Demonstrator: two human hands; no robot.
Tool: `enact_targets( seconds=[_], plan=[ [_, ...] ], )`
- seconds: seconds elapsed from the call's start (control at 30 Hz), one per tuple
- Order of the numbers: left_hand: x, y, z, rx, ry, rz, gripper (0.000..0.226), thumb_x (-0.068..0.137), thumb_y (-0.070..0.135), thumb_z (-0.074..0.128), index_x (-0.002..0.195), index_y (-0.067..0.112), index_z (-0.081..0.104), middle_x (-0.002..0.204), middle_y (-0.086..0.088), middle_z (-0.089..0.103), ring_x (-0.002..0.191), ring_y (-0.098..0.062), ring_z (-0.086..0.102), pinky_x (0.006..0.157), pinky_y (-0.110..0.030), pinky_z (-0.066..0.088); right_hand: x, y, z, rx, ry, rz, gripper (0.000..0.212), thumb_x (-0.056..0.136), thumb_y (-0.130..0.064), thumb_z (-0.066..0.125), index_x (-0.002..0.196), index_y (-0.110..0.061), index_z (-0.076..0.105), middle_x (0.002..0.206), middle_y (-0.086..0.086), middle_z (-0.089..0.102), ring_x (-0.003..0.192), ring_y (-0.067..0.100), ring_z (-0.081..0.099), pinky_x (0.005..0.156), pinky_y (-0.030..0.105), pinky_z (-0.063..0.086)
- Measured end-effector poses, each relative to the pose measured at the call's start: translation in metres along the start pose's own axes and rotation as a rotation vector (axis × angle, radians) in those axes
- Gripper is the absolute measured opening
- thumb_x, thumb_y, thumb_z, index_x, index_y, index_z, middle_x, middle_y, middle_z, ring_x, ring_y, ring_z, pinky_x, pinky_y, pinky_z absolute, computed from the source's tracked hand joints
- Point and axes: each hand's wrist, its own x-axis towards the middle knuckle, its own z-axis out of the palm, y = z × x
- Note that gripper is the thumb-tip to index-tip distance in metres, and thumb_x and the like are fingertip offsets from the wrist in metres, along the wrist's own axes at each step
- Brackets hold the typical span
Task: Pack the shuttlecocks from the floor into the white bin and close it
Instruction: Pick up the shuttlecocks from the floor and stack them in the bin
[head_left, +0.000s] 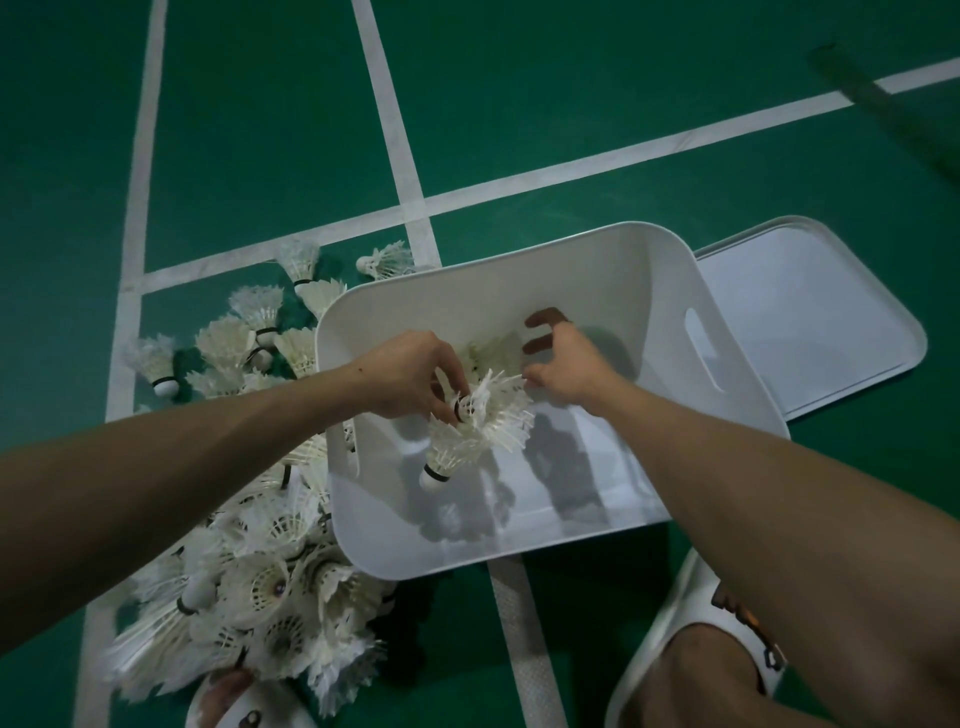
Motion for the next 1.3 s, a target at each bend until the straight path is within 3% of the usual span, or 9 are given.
enact_targets(
  seconds=[0.23,0.37,0.47,0.57,0.7,0.77,0.9,1.13,1.3],
  plan=[
    [0.0,0.005,0.0,-0.006,0.003,0.002,0.03,0.066,0.027,0.085,0.093,0.02,0.073,0.096,0.004,0.071,0.068,0.002,0.061,0.057,-0.007,0.04,0.002,-0.004,-0.012,-0.099,-0.019,0.002,0.042,0.082,-0.011,0.075,0.118,-0.018,0.056,0.114,0.002,0.061,0.081,0.021,0.067,0.069,0.029,0.058],
    [0.0,0.011,-0.001,0.008,0.013,0.014,0.029,0.067,0.029,0.084,0.093,0.022,0.073,0.099,0.003,0.071,0.076,-0.006,0.065,0.065,-0.015,0.044,-0.003,-0.01,-0.023,-0.273,0.029,-0.043,0.041,0.083,-0.023,0.075,0.119,-0.017,0.057,0.111,0.0,0.061,0.091,0.019,0.062,0.08,0.027,0.048],
    [0.0,0.017,-0.003,0.025,0.024,0.015,0.03,0.067,0.03,0.084,0.095,0.021,0.074,0.098,0.002,0.071,0.08,-0.008,0.066,0.071,-0.022,0.051,-0.016,-0.027,-0.037,-0.162,0.06,-0.143,0.036,0.083,-0.029,0.074,0.113,-0.014,0.062,0.106,0.0,0.064,0.091,0.016,0.063,0.083,0.03,0.053],
    [0.0,0.024,-0.005,0.024,0.054,0.002,0.03,0.07,0.027,0.084,0.098,0.021,0.074,0.094,0.002,0.072,0.077,-0.007,0.065,0.069,-0.02,0.051,-0.037,-0.052,-0.054,0.003,-0.174,-0.171,0.043,0.076,-0.039,0.077,0.109,-0.016,0.062,0.105,-0.002,0.066,0.09,0.017,0.068,0.075,0.033,0.059],
    [-0.002,0.038,-0.006,0.021,0.12,-0.001,0.03,0.073,0.021,0.082,0.101,0.017,0.073,0.095,0.0,0.071,0.076,-0.008,0.063,0.067,-0.019,0.05,-0.057,-0.079,-0.059,-0.299,-0.449,-0.166,0.058,0.07,-0.049,0.078,0.118,-0.025,0.057,0.116,-0.004,0.057,0.099,0.014,0.061,0.07,0.029,0.057],
    [-0.007,0.043,-0.006,0.014,0.17,-0.008,0.033,0.072,0.02,0.082,0.103,0.014,0.073,0.097,-0.002,0.071,0.079,-0.011,0.064,0.072,-0.023,0.053,-0.06,-0.083,-0.051,-0.418,-0.47,-0.193,0.06,0.069,-0.047,0.081,0.118,-0.025,0.056,0.119,-0.004,0.055,0.103,0.016,0.059,0.07,0.027,0.056],
    [-0.02,0.043,-0.005,0.026,0.219,0.019,0.036,0.072,0.023,0.082,0.104,0.012,0.072,0.103,-0.003,0.069,0.079,-0.011,0.063,0.075,-0.024,0.053,-0.062,-0.083,-0.044,-0.496,-0.45,-0.256,0.049,0.069,-0.035,0.084,0.107,-0.028,0.055,0.117,-0.002,0.057,0.105,0.019,0.058,0.088,0.031,0.05],
    [-0.036,0.038,-0.004,0.031,0.178,0.093,0.034,0.072,0.021,0.081,0.105,0.017,0.071,0.115,0.0,0.061,0.085,-0.009,0.063,0.082,-0.027,0.055,-0.066,-0.076,-0.078,-0.26,-0.525,-0.094,0.042,0.072,-0.002,0.079,0.106,-0.019,0.063,0.098,0.004,0.061,0.079,0.016,0.061,0.062,0.023,0.051],
    [-0.032,0.041,-0.004,0.04,0.125,0.155,0.045,0.073,0.023,0.08,0.116,0.018,0.066,0.124,0.001,0.056,0.091,-0.011,0.063,0.089,-0.032,0.053,-0.058,-0.056,-0.093,-0.461,-0.233,-0.111,0.051,0.069,-0.005,0.082,0.114,-0.02,0.062,0.107,0.005,0.059,0.08,0.019,0.058,0.069,0.028,0.05]
  ],
)
